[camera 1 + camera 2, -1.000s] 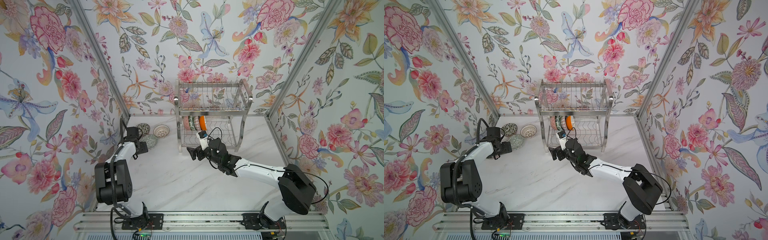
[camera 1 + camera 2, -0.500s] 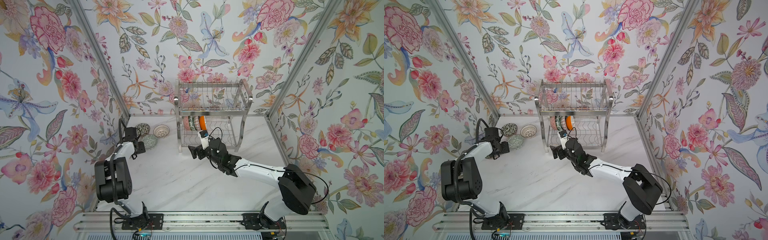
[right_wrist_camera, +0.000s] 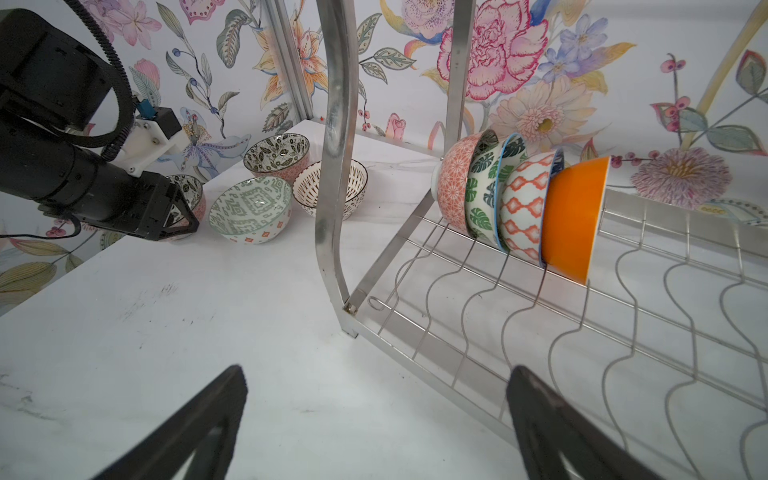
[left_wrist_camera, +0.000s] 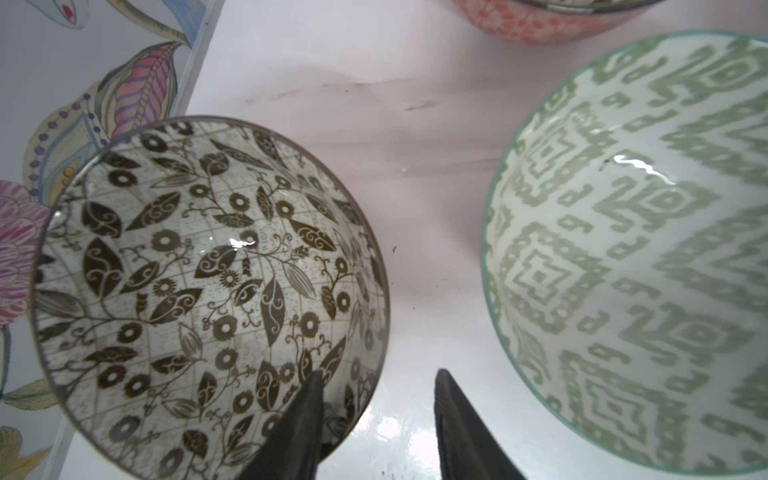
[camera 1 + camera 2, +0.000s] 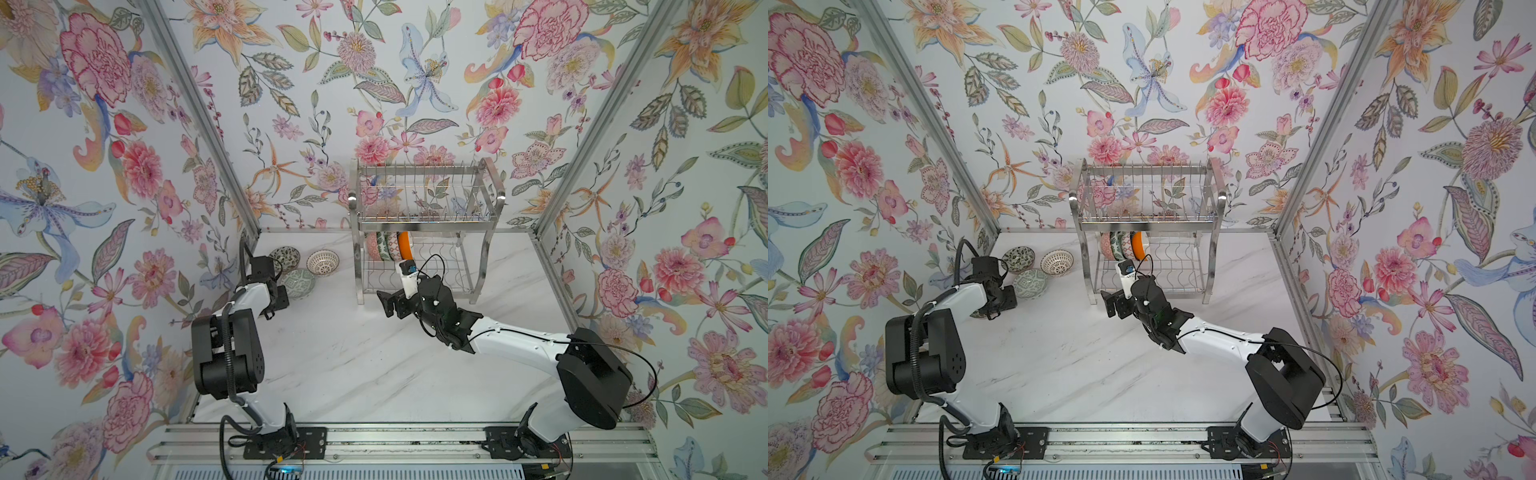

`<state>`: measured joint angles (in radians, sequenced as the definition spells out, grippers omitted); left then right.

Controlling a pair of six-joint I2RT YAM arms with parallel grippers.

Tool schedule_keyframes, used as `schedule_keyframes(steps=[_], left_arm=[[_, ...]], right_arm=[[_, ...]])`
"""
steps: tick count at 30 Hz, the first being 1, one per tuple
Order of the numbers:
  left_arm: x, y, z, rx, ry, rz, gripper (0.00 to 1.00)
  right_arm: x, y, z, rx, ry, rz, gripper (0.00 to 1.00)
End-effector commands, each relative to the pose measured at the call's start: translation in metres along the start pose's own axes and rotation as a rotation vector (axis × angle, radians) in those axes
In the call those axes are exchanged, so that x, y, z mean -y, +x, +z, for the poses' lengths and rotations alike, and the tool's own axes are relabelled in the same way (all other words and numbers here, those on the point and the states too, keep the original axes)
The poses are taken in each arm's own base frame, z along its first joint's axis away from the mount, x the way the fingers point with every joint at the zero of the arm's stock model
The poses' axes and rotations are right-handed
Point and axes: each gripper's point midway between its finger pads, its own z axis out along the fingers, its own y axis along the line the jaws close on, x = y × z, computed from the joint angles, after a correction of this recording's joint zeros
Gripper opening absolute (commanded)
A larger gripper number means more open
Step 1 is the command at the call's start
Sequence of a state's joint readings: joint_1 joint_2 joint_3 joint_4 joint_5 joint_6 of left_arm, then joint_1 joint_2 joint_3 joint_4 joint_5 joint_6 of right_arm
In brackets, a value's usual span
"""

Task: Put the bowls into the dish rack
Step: 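Grasp the rim of the black-leaf bowl with the left gripper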

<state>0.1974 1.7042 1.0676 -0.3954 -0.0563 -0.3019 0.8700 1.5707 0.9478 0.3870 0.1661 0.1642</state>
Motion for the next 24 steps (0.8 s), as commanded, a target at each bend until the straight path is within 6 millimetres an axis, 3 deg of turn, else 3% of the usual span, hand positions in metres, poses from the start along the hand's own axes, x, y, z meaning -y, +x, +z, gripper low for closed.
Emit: schedule_keyframes(steps=[1, 11, 18, 24], left_arm=[[-0.006, 0.0127, 0.0078, -0.043, -0.017, -0.006, 0.38], [-0.0091, 0.0168, 0.013, -0.064, -0.018, -0.014, 0.23], [-0.0114, 0.0183, 0.0149, -0.076, -0.021, -0.019, 0.0], [-0.0109, 0.0166, 0.0109, -0.072, -0.016, -0.026, 0.0]], right_arm=[[0.0017, -0.0113, -0.0081, 0.036, 0.011, 0.0, 0.99], [0.0041, -0.0136, -0.0131, 0.053, 0.016, 0.004, 0.99], [0.0061, -0.012, -0.0128, 0.05, 0.023, 0.004, 0.99], [0.0073, -0.0119, -0.0127, 0.05, 0.027, 0.004, 0.99]])
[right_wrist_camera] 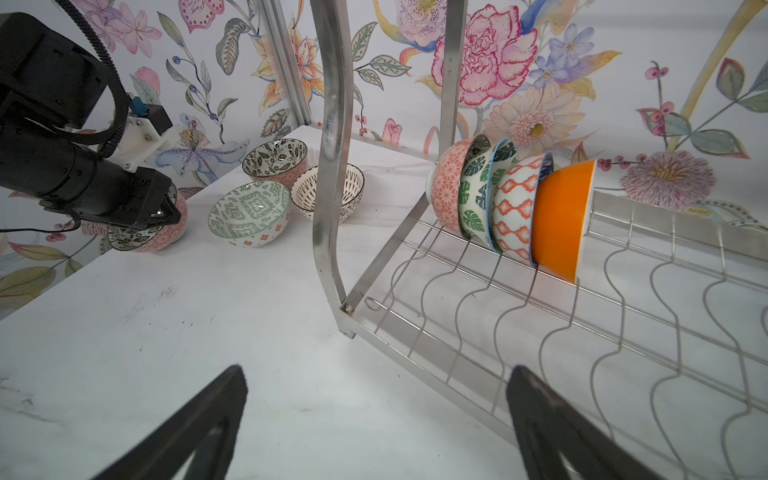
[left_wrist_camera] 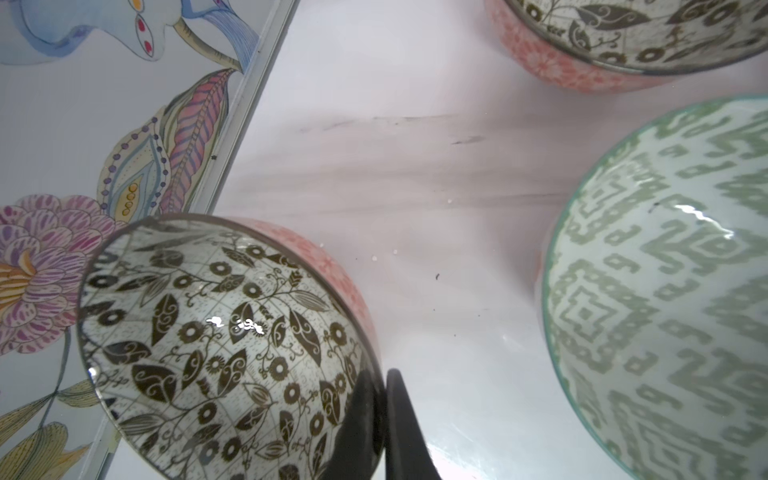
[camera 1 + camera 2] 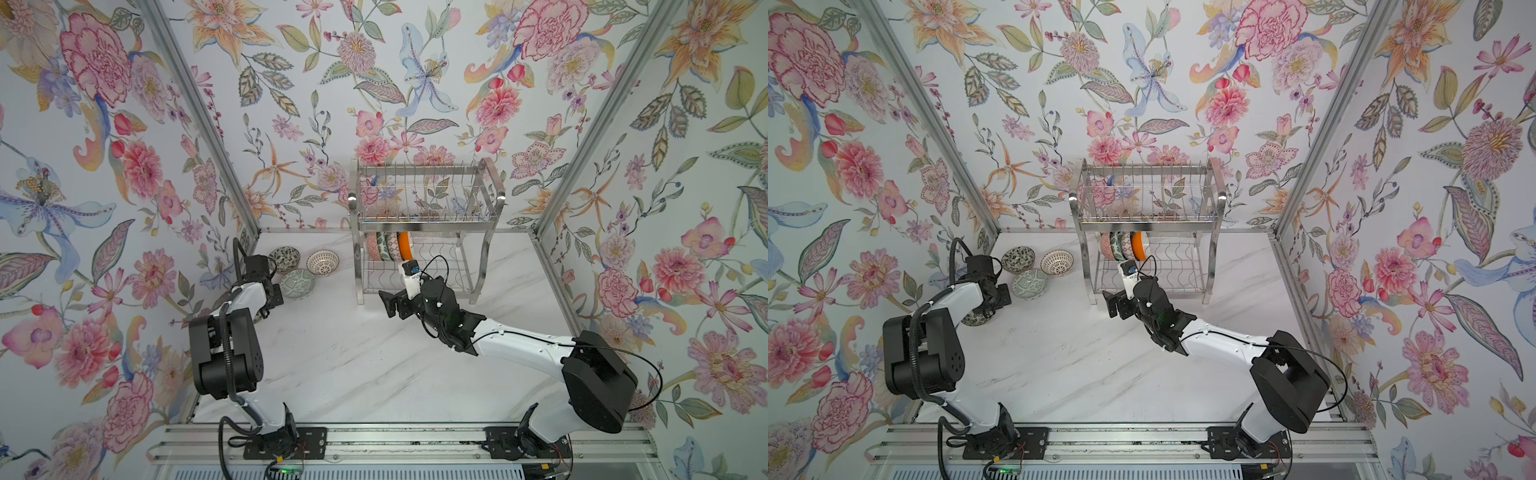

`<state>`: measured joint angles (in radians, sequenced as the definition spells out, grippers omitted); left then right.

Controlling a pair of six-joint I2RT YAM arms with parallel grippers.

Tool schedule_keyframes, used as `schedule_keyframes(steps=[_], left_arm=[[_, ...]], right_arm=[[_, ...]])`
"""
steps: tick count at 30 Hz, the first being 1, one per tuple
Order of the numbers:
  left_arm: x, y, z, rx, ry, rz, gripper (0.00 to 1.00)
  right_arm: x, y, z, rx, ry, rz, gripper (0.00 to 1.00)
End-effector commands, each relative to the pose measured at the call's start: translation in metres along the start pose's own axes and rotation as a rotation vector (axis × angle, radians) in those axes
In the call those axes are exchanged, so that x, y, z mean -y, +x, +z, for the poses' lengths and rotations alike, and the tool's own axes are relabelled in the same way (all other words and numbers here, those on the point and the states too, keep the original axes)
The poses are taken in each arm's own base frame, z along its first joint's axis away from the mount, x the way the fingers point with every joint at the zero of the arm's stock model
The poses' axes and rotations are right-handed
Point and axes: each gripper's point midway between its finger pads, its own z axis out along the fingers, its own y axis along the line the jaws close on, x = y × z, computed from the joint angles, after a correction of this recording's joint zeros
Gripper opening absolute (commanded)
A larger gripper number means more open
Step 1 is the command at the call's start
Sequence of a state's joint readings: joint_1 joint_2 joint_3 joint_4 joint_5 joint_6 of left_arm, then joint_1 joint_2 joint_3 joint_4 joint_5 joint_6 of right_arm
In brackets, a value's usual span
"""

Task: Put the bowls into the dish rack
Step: 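Grasp the rim of the black-leaf bowl with the left gripper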

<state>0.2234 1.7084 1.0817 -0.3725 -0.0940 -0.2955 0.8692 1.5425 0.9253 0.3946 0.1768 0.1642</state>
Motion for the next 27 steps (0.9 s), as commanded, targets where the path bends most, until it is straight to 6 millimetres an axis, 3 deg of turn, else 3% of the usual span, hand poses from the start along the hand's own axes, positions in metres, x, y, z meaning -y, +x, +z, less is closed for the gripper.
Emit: schedule_keyframes(steps=[1, 8, 16, 27], left_arm=[[0.005, 0.028, 0.008, -0.104, 0.035, -0.006, 0.0], [0.015, 0.025, -0.014, -0.093, 0.088, -0.054, 0.0], [0.041, 0.018, -0.066, -0.012, 0.079, 0.022, 0.0], [0.072, 0.035, -0.114, 0.049, 0.075, 0.14, 0.0]], right_arm=[[0.005, -0.009, -0.006, 0.034, 0.02, 0.002, 0.99], [0.009, -0.011, -0.01, 0.019, 0.038, -0.004, 0.99], [0.016, -0.006, -0.025, -0.005, 0.063, 0.009, 0.99], [0.043, -0.003, -0.055, -0.023, 0.136, -0.003, 0.99]])
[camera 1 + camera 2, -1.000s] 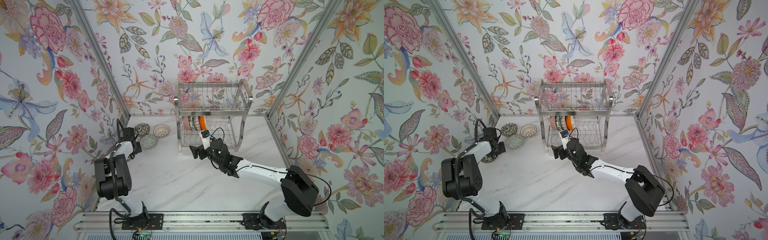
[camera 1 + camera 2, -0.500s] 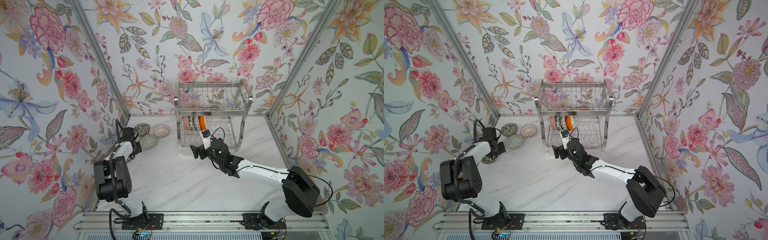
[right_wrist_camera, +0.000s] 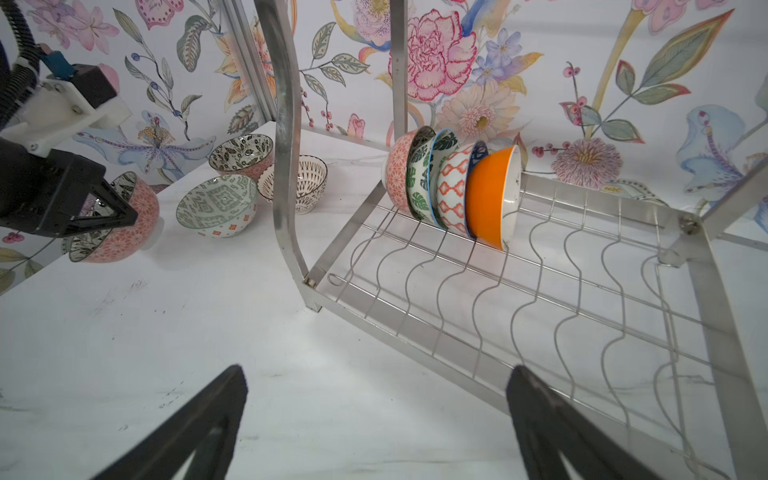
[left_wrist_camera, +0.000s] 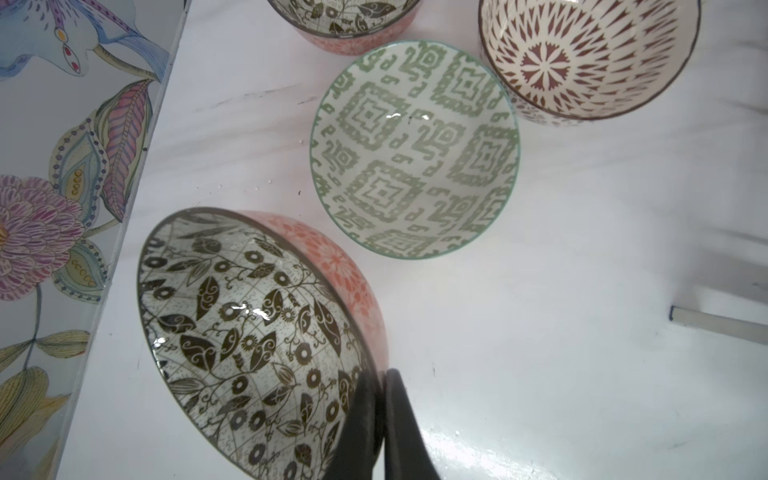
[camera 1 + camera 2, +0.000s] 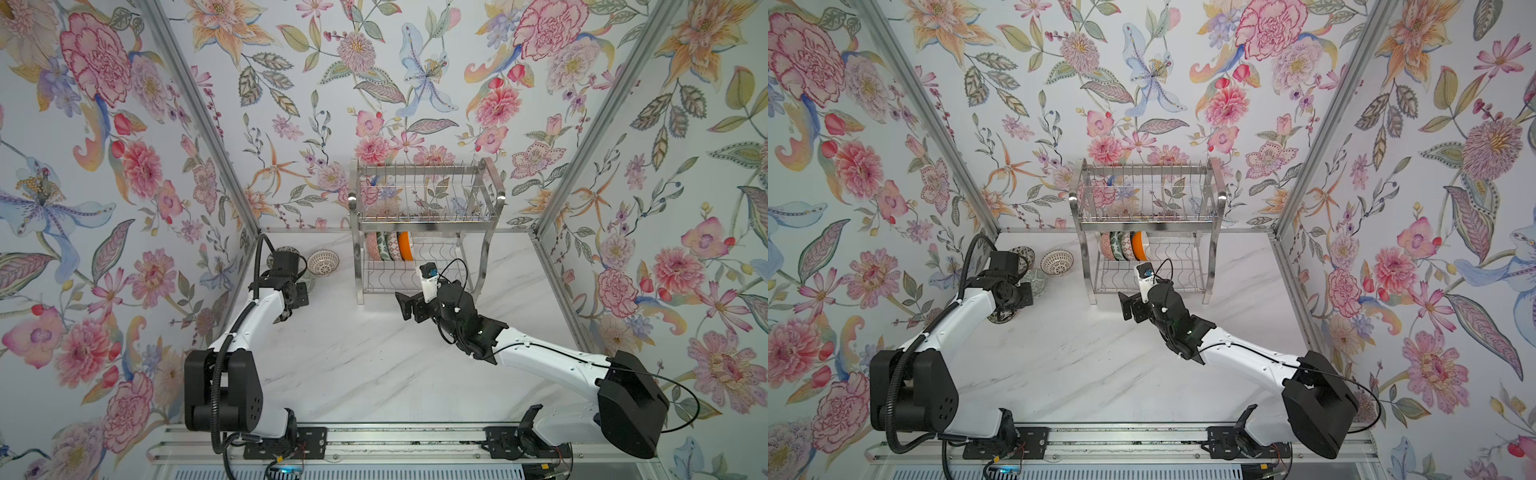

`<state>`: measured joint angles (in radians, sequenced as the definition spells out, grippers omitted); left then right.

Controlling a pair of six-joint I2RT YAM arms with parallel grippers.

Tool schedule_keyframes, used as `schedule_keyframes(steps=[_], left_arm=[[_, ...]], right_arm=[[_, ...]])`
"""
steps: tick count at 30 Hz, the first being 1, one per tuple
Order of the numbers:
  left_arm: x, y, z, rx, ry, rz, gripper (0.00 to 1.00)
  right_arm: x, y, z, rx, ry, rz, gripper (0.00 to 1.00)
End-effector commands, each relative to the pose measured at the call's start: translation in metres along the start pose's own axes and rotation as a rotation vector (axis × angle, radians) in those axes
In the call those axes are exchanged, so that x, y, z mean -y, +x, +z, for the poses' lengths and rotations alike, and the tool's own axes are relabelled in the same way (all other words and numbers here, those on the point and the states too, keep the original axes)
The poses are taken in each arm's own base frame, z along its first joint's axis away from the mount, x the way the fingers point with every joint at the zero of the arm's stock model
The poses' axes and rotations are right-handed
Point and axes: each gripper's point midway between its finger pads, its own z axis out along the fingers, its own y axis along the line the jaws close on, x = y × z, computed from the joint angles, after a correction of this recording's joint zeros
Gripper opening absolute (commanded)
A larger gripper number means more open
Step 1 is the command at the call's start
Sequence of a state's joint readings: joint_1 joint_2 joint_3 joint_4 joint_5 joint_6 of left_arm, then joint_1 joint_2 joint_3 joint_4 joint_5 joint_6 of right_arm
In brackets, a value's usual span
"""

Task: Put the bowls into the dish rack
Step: 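Grasp the rim of the black-leaf bowl with the left gripper, then drag the black-leaf bowl with the left gripper toward the right gripper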

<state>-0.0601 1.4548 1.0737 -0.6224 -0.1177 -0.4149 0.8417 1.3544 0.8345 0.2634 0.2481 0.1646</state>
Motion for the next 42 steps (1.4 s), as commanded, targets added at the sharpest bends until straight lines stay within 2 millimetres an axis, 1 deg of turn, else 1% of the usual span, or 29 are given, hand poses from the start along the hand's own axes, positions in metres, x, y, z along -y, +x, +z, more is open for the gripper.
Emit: schedule_keyframes(steps=[1, 4, 7, 11, 13, 18, 22, 25, 26, 27, 29, 34, 37, 42], left_arm=[[0.005, 0.009, -0.024, 0.025, -0.033, 0.031, 0.0], [0.03, 0.019, -0.042, 0.049, 0.007, 0.084, 0.0], [0.061, 0.038, -0.055, 0.062, 0.071, 0.143, 0.0], [0.098, 0.067, -0.063, 0.061, 0.141, 0.21, 0.0], [0.115, 0.077, -0.067, 0.071, 0.167, 0.24, 0.0], [0.169, 0.09, -0.078, 0.1, 0.27, 0.304, 0.0], [0.209, 0.094, -0.085, 0.115, 0.295, 0.386, 0.0], [0.238, 0.1, -0.085, 0.112, 0.319, 0.442, 0.0], [0.245, 0.102, -0.085, 0.111, 0.324, 0.455, 0.0], [0.253, 0.108, -0.078, 0.096, 0.319, 0.478, 0.0], [0.267, 0.112, -0.074, 0.088, 0.327, 0.507, 0.0], [0.294, 0.12, -0.067, 0.075, 0.348, 0.554, 0.0], [0.304, 0.121, -0.062, 0.067, 0.35, 0.572, 0.0], [0.312, 0.123, -0.054, 0.059, 0.344, 0.593, 0.0]], right_arm=[[0.013, -0.004, -0.014, -0.003, 0.037, -0.006, 0.99], [0.019, -0.004, -0.022, -0.016, 0.044, -0.022, 0.99], [0.023, -0.002, -0.03, -0.037, 0.042, -0.044, 0.99], [0.024, -0.001, -0.042, -0.067, 0.017, -0.058, 0.99], [0.024, -0.001, -0.049, -0.072, 0.007, -0.054, 0.99], [0.021, -0.006, -0.062, -0.088, -0.012, -0.03, 0.99], [0.027, -0.002, -0.068, -0.112, 0.017, -0.02, 0.99], [0.034, 0.003, -0.074, -0.14, 0.05, -0.025, 0.99], [0.036, 0.005, -0.076, -0.148, 0.058, -0.024, 0.99], [0.038, 0.005, -0.079, -0.151, 0.068, -0.02, 0.99], [0.042, 0.008, -0.084, -0.16, 0.08, -0.015, 0.99], [0.047, 0.012, -0.098, -0.173, 0.091, -0.005, 0.99], [0.05, 0.014, -0.104, -0.182, 0.095, 0.002, 0.99], [0.062, 0.019, -0.107, -0.205, 0.14, 0.017, 0.99]])
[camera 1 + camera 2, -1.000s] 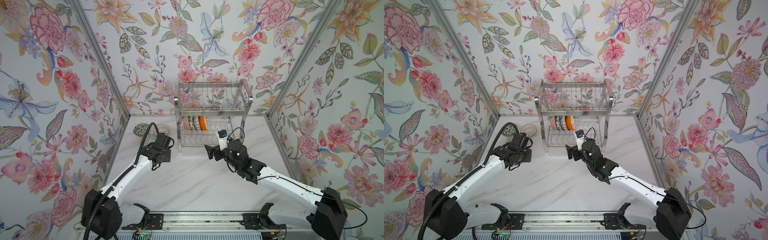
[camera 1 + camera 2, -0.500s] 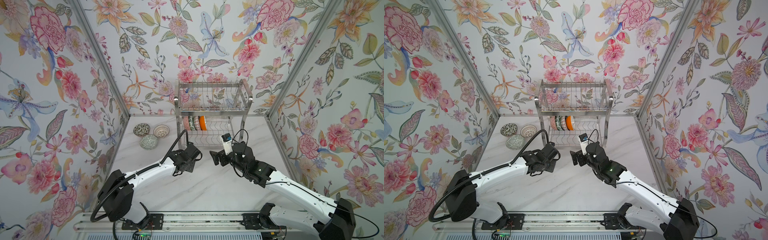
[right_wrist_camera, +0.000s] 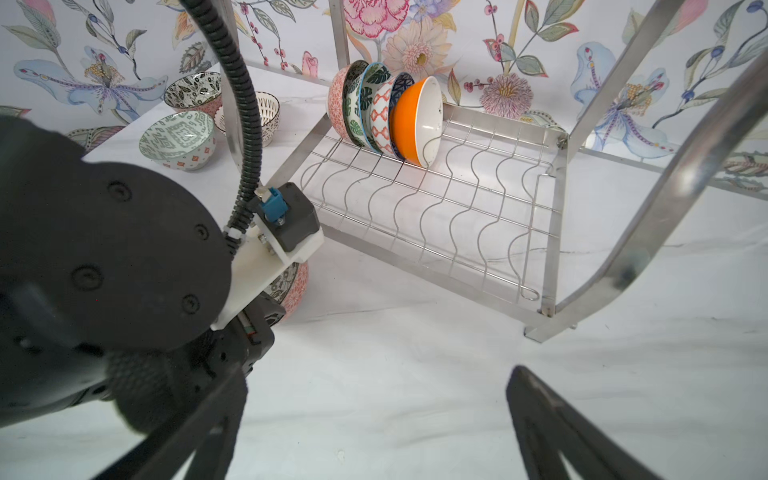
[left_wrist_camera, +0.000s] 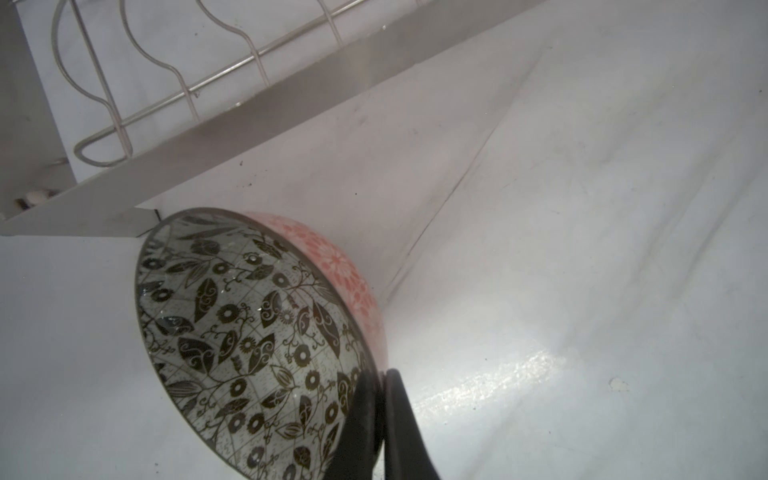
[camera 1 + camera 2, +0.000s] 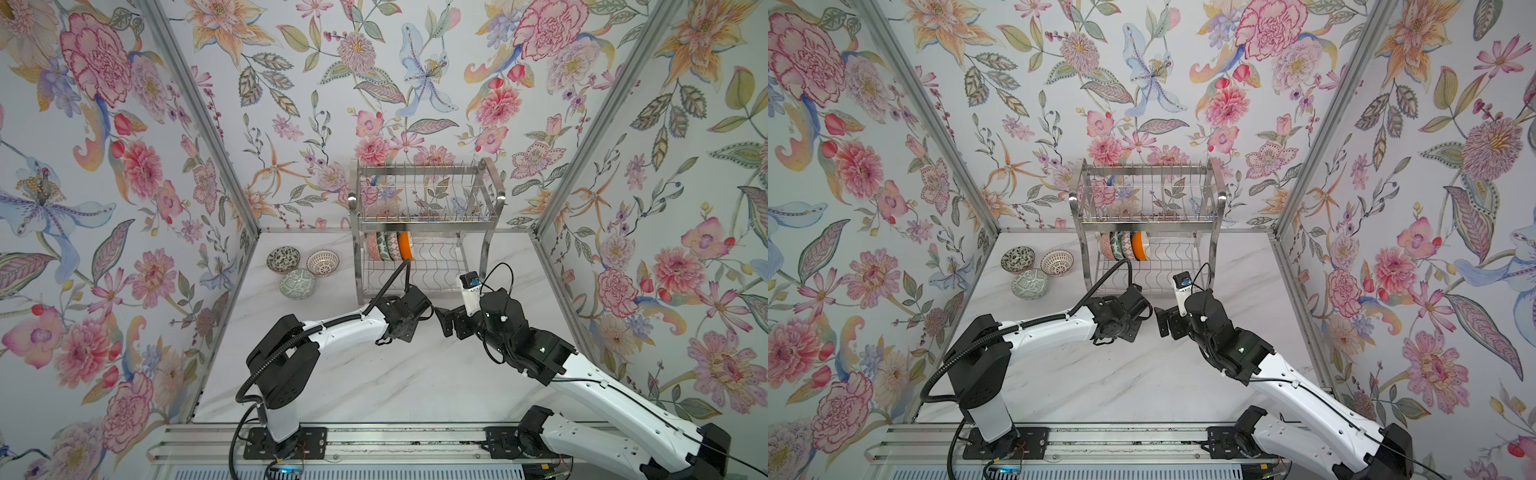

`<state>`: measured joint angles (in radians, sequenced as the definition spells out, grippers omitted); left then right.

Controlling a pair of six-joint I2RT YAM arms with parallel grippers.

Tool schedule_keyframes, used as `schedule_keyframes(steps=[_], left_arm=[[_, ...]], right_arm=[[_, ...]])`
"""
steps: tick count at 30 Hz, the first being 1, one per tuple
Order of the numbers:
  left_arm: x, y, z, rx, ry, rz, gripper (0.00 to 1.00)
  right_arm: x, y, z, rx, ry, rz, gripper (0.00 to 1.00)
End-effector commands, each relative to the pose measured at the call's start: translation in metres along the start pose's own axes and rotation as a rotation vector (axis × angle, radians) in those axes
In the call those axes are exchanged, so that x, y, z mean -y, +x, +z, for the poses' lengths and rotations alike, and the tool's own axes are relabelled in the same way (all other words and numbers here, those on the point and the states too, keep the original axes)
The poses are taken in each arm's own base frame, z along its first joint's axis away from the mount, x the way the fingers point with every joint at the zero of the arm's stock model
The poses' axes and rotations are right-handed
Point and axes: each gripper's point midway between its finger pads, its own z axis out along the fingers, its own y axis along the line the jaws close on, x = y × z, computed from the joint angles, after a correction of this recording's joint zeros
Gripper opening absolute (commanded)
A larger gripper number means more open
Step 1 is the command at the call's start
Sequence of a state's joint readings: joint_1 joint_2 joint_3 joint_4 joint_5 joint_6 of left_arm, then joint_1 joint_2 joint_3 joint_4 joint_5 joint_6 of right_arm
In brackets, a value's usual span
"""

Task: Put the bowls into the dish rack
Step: 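Drag the black-leaf bowl with the left gripper toward the right gripper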

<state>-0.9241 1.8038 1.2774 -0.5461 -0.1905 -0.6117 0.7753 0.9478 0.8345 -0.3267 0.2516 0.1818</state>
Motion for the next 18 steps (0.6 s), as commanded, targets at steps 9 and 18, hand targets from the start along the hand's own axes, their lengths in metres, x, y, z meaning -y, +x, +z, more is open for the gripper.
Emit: schedule_keyframes(steps=[9, 18], left_arm=[[0.016, -0.013, 0.008, 0.015, 0.028, 0.031, 0.06], [0.034, -0.011, 0.014, -0.008, 0.084, 0.043, 0.18]], right_arm=[[0.03, 0.012, -0.001, -0.043, 0.077, 0.101, 0.99], [0.037, 0.015, -0.003, -0.038, 0.085, 0.132, 0.99]])
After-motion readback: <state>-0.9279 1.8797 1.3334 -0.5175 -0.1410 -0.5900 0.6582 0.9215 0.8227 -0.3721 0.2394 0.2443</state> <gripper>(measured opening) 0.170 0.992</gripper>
